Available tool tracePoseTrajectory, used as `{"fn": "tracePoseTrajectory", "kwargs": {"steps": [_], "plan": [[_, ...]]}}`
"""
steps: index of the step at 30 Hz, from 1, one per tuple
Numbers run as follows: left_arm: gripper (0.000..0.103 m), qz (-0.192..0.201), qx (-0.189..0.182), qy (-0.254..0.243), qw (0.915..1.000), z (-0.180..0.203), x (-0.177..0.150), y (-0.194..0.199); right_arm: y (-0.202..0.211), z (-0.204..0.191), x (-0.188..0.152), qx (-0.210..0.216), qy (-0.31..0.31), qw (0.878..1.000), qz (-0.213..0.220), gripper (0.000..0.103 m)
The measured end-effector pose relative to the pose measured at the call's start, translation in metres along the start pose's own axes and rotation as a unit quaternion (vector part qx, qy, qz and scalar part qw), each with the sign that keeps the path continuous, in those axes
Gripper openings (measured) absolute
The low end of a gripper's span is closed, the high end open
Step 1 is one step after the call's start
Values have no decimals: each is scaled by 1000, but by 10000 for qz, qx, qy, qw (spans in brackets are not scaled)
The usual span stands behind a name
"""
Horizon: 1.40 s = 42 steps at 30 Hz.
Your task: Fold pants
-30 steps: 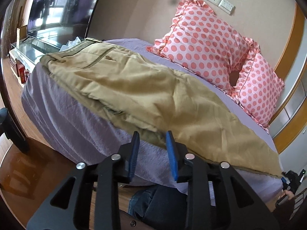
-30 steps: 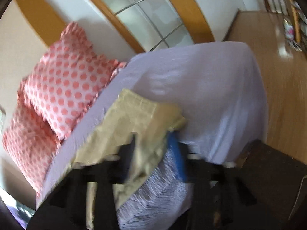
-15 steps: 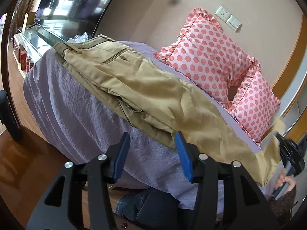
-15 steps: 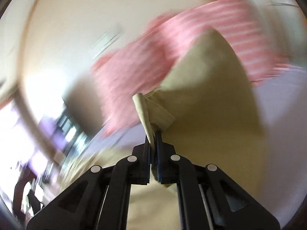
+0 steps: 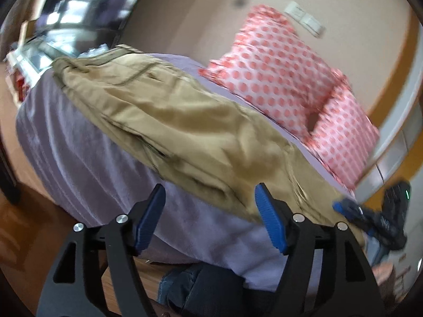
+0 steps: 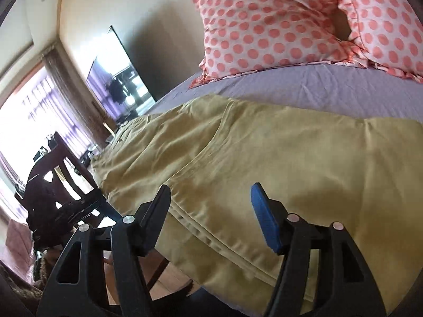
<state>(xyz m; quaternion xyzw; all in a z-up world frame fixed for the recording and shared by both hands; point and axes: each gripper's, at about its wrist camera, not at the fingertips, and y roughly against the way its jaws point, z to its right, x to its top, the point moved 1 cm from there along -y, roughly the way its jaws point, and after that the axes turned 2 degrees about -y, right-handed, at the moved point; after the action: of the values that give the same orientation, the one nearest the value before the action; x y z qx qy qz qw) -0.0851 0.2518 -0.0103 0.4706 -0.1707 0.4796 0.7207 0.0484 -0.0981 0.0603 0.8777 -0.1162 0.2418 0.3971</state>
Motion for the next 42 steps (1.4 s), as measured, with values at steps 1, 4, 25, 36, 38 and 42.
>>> {"fn": "tracePoseTrajectory", "kwargs": {"steps": [1,4,25,36,38,42], "plan": [[70,15,52,138,9999,-4,3,-2,1,0,-1,43,-35,10000,-10,66],[70,75,168,558,9983,-20,16,-6,-7,-2,-6,168,-100,9998,-106,67],[7,487,1684,210,9843,-38,117,-12,5,24,-6,520,-473,9975,-111,74],[5,205,-761,-3405,9369,254,71,-37,137,124,15,-338,-1791,9699,1613,80],[5,-500,-1441,-3984,9044,293,13,-57,157,144,12,-417,-2125,9609,1724,82],[5,-1504,-1889,-4788,8441,318,-80,-87,169,174,6,-280,-2649,9510,1571,83]]}}
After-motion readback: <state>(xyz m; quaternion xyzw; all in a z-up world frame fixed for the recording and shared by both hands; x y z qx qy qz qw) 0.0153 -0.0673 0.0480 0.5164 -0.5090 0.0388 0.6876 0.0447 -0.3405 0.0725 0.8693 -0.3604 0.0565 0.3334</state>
